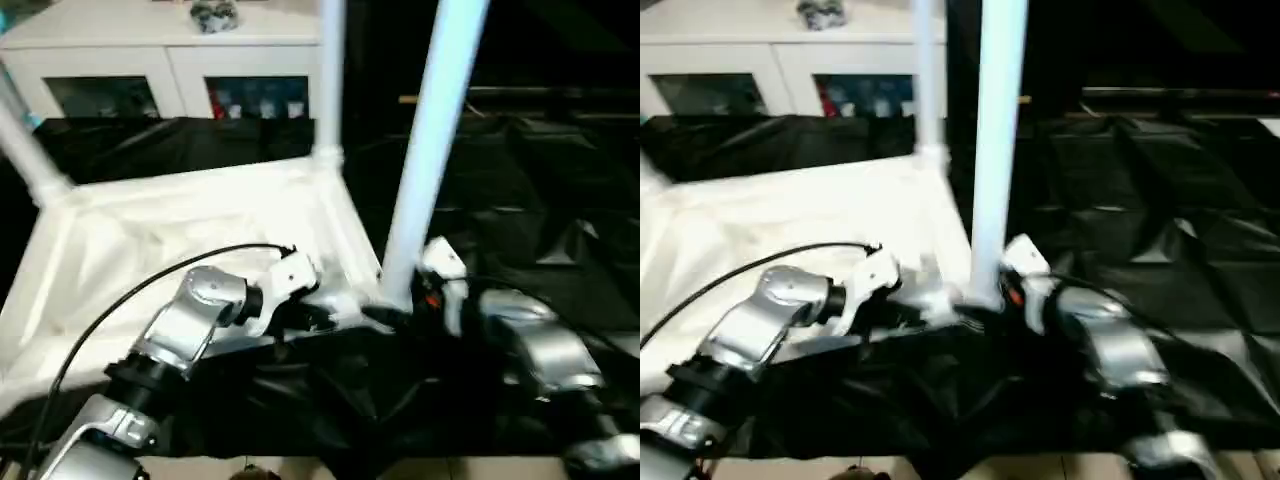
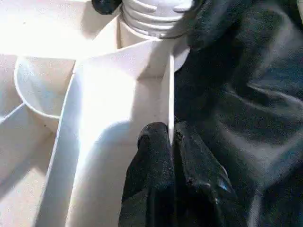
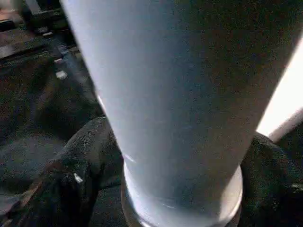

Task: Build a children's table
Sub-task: Rotate leg to tighten

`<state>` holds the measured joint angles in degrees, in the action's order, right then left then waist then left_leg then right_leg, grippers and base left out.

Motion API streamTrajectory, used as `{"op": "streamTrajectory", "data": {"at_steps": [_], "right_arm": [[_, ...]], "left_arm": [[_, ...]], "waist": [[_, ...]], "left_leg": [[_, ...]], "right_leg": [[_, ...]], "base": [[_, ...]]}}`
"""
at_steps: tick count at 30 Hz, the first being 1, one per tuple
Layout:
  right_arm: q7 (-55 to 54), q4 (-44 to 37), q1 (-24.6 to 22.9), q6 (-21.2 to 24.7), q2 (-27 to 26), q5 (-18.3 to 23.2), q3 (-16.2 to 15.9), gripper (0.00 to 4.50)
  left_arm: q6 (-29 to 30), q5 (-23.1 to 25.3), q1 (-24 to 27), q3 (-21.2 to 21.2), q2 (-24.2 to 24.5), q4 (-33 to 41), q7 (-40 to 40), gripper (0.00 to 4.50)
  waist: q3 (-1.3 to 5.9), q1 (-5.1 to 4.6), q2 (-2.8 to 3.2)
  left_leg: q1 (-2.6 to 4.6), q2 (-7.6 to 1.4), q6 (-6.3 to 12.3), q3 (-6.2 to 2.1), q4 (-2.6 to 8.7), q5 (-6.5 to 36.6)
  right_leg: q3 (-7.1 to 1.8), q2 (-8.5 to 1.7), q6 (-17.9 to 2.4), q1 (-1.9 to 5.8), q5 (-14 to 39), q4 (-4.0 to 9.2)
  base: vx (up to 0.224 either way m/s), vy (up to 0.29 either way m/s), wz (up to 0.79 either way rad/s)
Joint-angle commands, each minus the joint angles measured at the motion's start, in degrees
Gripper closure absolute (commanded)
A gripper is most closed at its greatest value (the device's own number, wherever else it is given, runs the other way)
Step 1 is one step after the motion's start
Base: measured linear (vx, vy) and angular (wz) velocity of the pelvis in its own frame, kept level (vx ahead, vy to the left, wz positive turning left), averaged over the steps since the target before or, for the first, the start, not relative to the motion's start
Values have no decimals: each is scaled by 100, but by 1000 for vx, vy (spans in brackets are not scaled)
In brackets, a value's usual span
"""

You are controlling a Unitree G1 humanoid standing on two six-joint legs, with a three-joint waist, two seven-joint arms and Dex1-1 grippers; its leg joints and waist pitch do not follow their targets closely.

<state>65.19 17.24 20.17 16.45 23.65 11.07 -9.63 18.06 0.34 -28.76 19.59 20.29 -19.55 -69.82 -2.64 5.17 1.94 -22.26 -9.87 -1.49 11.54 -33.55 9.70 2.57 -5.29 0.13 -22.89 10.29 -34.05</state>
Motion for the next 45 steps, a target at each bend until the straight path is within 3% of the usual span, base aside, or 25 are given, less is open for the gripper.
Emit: {"op": "streamTrajectory", "data": {"at_steps": [1,2,6,10,11,14,18,23,25,27,32,45], "right_arm": [[664,-284,-167,272,-2,137,-636,69],[740,-323,-195,325,39,144,-674,69],[806,-390,-249,364,48,108,-740,94],[759,-465,-226,465,-34,179,-754,116],[738,-482,-227,479,-48,188,-748,135],[665,-514,-253,530,-105,199,-707,150],[230,-410,-281,465,-334,180,-488,174],[-892,112,-148,419,-835,-11,-114,179],[-892,112,-148,419,-835,-11,-114,179],[-892,112,-148,419,-835,-11,-114,179],[-892,112,-148,419,-835,-11,-114,180],[-892,112,-148,419,-835,-11,-114,180]], "left_arm": [[-256,-217,-261,20,-118,106,-75,450],[-275,-219,-270,10,-106,86,-94,450],[-310,-235,-286,-10,-66,62,-148,450],[-364,-245,-281,-1,-58,30,-194,450],[-375,-240,-278,-2,-69,18,-190,450],[-331,-252,-253,-29,-114,29,-146,450],[-185,-255,-242,-130,-224,48,101,450],[32,-225,-243,-227,-431,52,524,450],[32,-225,-243,-227,-431,52,524,450],[32,-225,-243,-227,-431,52,524,450],[32,-225,-243,-227,-431,52,524,450],[32,-225,-243,-227,-431,52,524,450]], "waist": [[328,-20,-10],[315,8,-41],[306,-4,-51],[314,-6,-50],[320,3,-10],[327,2,-30],[322,-5,-20],[301,-66,-48],[295,-120,-41],[300,-146,-39],[305,-159,-35],[304,-164,-28]], "left_leg": [[172,-349,174,-144,442,1739],[189,-365,130,-143,452,1838],[172,-359,30,-169,470,1929],[174,-355,5,-173,471,1904],[173,-354,-6,-179,468,1887],[170,-351,13,-169,463,1826],[156,-349,14,-170,467,1815],[173,-332,-108,-187,477,2057],[148,-321,-184,-228,507,2157],[182,-324,-164,-211,492,2221],[165,-323,-70,-194,483,2071],[173,-328,-89,-195,489,2124]], "right_leg": [[-198,-298,-1364,194,1248,404],[-213,-318,-1303,171,1535,421],[-217,-340,-1157,165,1926,456],[-217,-337,-1129,159,1915,456],[-216,-341,-1143,163,1859,442],[-211,-328,-1209,171,1647,426],[-210,-332,-1224,174,1629,425],[-211,-348,-1104,140,2152,478],[-184,-346,-970,170,2412,492],[-205,-336,-971,134,2317,507],[-209,-328,-1078,154,2013,483],[-210,-325,-1096,151,2011,481]], "base": [[0,0,0],[0,0,0],[0,0,0],[0,0,0],[0,0,0],[0,0,0],[0,0,0],[0,0,0],[0,0,0],[0,0,0],[0,0,0],[0,0,0]]}}
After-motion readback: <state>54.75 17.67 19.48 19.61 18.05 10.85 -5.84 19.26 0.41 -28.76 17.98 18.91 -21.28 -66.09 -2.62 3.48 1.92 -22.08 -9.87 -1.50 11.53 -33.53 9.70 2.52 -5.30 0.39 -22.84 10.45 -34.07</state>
